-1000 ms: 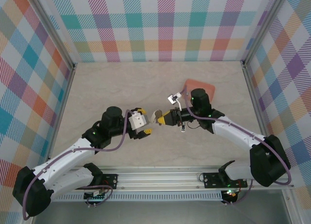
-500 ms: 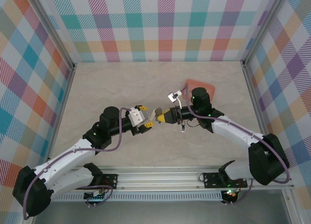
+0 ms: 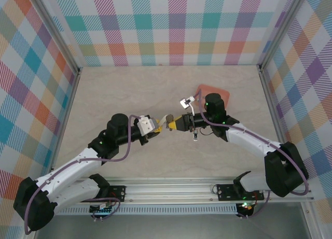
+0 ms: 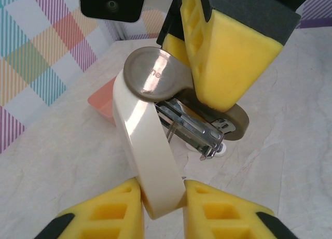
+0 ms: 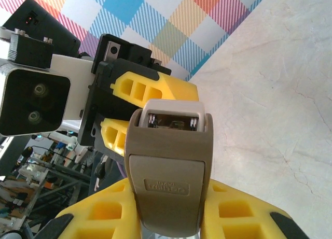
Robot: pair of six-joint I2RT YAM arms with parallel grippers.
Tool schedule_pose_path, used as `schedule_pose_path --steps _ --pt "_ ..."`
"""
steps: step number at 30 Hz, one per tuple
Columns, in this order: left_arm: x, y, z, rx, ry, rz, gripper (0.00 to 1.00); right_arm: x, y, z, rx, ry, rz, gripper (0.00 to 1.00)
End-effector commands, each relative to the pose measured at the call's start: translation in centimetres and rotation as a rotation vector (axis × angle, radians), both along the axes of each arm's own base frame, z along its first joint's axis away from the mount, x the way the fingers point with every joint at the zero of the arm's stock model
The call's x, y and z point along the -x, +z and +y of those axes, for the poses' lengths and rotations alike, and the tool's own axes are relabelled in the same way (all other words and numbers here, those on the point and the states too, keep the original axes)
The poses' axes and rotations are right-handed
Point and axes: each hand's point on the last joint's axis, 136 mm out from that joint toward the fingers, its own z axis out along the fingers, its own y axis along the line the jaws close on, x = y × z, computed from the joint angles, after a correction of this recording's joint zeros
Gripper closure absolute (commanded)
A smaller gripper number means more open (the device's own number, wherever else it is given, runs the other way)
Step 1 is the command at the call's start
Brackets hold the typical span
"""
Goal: Load the staples into the stapler
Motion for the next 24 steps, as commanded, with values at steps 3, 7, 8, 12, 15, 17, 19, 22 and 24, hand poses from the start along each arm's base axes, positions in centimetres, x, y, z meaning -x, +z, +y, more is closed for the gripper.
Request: schedule_pose_path --steps 3,7,8,12,15,17,19,22,24 --pt "0.6 1.2 -0.4 0.016 -0.025 0.003 0.85 0.1 0.6 0.1 -0.027 0.018 -0.031 0.91" --pt "-0.7 1.5 0.5 0.039 0.099 0.082 0.86 -0.6 0.3 -0.1 -0.001 -0.038 -0.03 0.62" --pt "-1.2 1.6 0.9 0.04 0.143 0.114 0.87 -0.9 0.2 -0.2 0.012 -0.064 -0.034 0.55" --pt "-2.1 0.8 2.7 0.005 0.298 0.25 0.89 -1.8 -0.2 -0.8 0.053 -0.164 -0.07 0.36" --pt "-2.8 -0.1 4.0 -0.016 0.424 0.354 0.9 -2.3 -1.2 -1.5 0.141 -0.249 -0.099 0.37" --pt "-3.0 -1.3 4.7 -0.041 0.501 0.447 0.9 -2.6 -2.2 -1.9 0.259 -0.322 -0.148 0.38" --pt "-3.2 -1.8 4.8 -0.041 0.56 0.542 0.91 -2.5 -2.8 -2.0 0.363 -0.377 -0.228 0.38" --pt "-3.1 -2.6 4.7 -0.023 0.625 0.667 0.92 -2.5 -3.2 -1.9 0.41 -0.435 -0.292 0.39" --pt "-3.1 -2.7 4.6 0.005 0.656 0.722 0.92 -2.4 -3.2 -1.6 0.421 -0.454 -0.329 0.39"
